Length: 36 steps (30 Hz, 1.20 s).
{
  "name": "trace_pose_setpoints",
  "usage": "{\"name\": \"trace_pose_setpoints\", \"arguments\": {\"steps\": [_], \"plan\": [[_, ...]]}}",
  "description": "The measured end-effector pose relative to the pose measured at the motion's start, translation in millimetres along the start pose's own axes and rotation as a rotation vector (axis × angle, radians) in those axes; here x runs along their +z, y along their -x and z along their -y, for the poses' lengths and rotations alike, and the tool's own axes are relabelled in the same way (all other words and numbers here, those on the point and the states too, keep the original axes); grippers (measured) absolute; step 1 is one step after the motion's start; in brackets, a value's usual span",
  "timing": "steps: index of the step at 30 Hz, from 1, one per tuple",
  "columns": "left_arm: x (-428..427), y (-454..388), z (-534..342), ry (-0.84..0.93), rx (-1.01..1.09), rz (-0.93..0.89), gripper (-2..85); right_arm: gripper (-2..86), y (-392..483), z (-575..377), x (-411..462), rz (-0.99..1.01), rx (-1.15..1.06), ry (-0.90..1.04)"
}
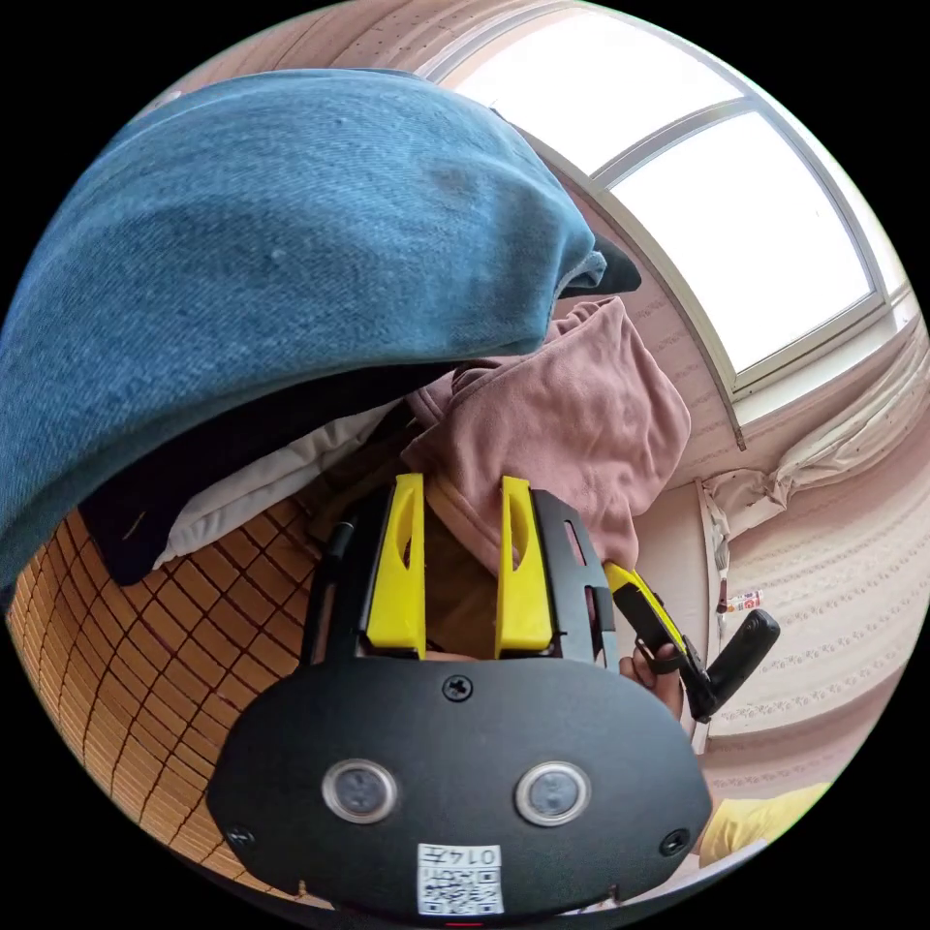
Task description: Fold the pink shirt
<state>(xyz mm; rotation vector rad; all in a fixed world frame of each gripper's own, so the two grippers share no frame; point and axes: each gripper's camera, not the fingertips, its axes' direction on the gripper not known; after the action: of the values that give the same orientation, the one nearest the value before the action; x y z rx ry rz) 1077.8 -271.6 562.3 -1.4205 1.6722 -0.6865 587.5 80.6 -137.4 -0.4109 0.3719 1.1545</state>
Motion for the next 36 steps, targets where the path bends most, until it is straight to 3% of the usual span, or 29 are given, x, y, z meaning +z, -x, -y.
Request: {"name": "trace_pose_setpoints", "arguments": {"steps": [7, 13, 19, 25, 30, 34, 36], "plan": [[-66, -22, -24, -0.026, 0.214, 0.037, 2.0, 2.1, 38, 4, -61, 0.064, -0.087, -0.144], [-189, -33, -97, -0.089, 0.348, 0.01, 0.4, 1.5, 103, -6, -129, 0.194, -0.222, -0.272], [-347, 3, -204, -0.272, 0.232, -0.002, 0.1, 1.2, 210, -9, -149, 0.439, -0.344, -0.272], [-552, 50, -312, -0.545, 0.097, 0.199, -0.1, 1.2, 369, -8, -124, 0.777, -0.422, -0.196], [-735, 65, -420, -0.778, 0.093, 0.399, 0.1, 1.3, 496, -28, -112, 0.929, -0.553, -0.195], [-781, 93, -503, -0.789, 0.059, 0.458, 0.3, 1.6, 561, -71, -53, 0.952, -0.628, -0.015], [-774, 141, -562, -0.759, -0.086, 0.406, 0.4, 1.8, 584, -100, -15, 0.91, -0.69, 0.115]]}}
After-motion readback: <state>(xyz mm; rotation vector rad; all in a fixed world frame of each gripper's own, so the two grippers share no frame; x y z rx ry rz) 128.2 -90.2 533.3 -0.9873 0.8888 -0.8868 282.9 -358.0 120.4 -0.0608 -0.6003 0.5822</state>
